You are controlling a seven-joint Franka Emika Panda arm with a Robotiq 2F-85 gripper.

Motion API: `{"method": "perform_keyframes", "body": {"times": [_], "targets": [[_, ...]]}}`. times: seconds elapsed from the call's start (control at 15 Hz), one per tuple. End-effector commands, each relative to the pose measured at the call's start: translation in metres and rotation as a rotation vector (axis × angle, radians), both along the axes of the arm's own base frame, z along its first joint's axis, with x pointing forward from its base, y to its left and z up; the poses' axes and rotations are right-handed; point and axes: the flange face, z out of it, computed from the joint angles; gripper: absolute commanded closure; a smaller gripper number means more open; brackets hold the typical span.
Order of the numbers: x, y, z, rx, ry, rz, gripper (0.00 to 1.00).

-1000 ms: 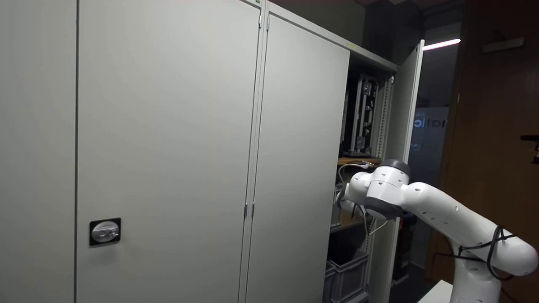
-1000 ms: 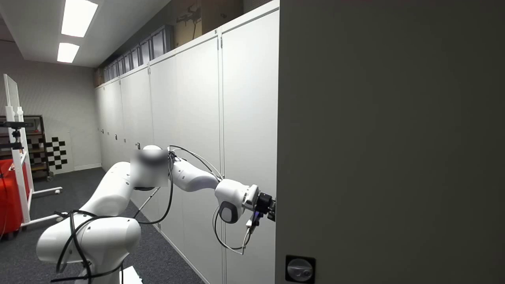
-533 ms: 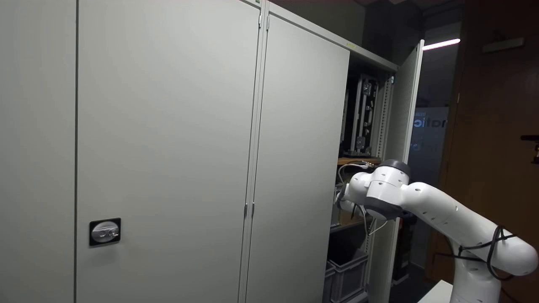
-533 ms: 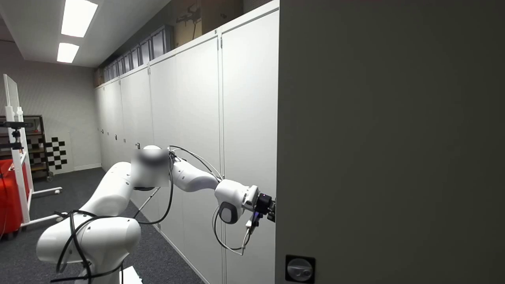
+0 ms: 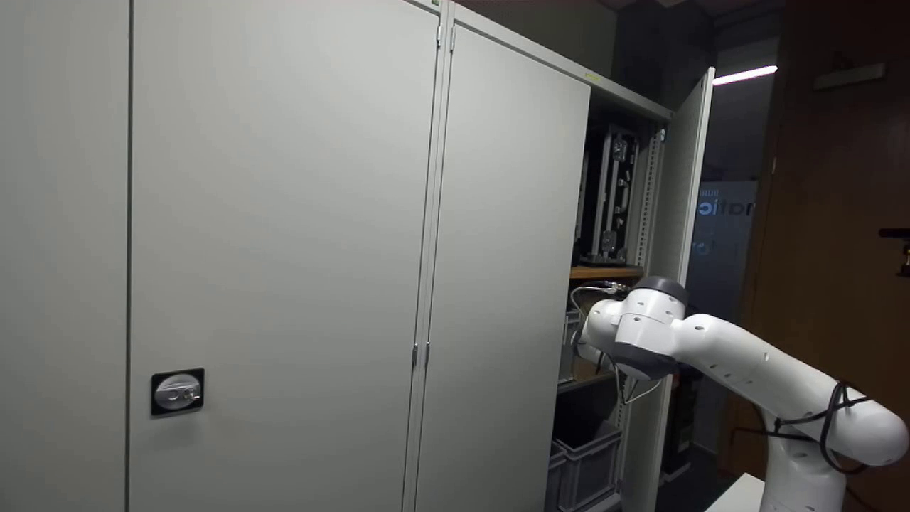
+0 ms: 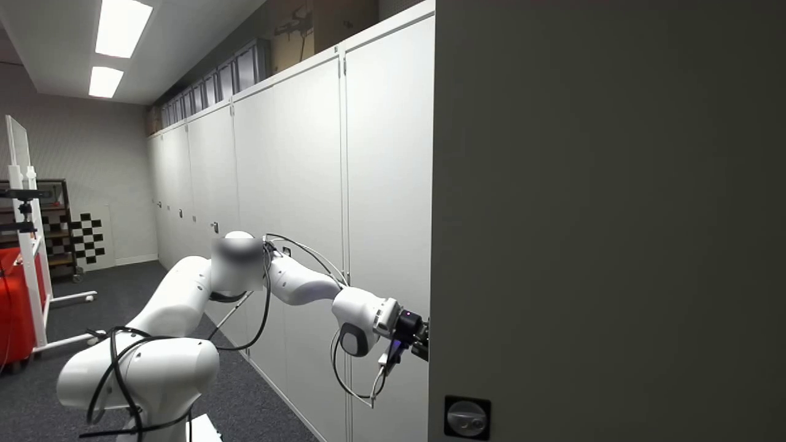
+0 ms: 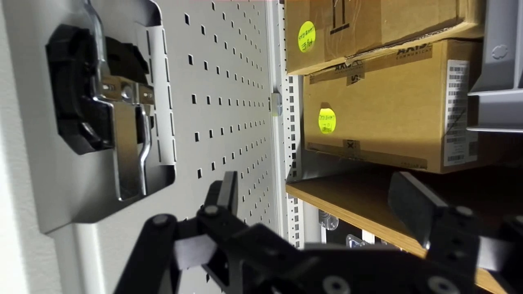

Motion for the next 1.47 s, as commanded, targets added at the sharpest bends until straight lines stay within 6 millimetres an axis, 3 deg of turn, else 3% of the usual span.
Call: {"method": "perform_keyframes", "body": {"times": [0.0,0.33,0.4,0.47,0.6,1.07,1.13,1.4], "targets": [[-0.012,-0.015,0.004,-0.044,0.006,-0.048,0.00],[-0.023,-0.031,0.000,-0.068,0.031,-0.093,0.00],[-0.023,-0.033,0.000,-0.072,0.041,-0.094,0.25],[-0.023,-0.034,0.000,-0.075,0.050,-0.096,0.26],[-0.022,-0.035,0.001,-0.085,0.059,-0.095,0.40],[-0.031,-0.050,0.000,-0.083,0.093,-0.129,0.94],[-0.035,-0.054,0.000,-0.081,0.100,-0.140,0.99],[-0.048,-0.070,-0.003,-0.073,0.125,-0.181,1.00]]}}
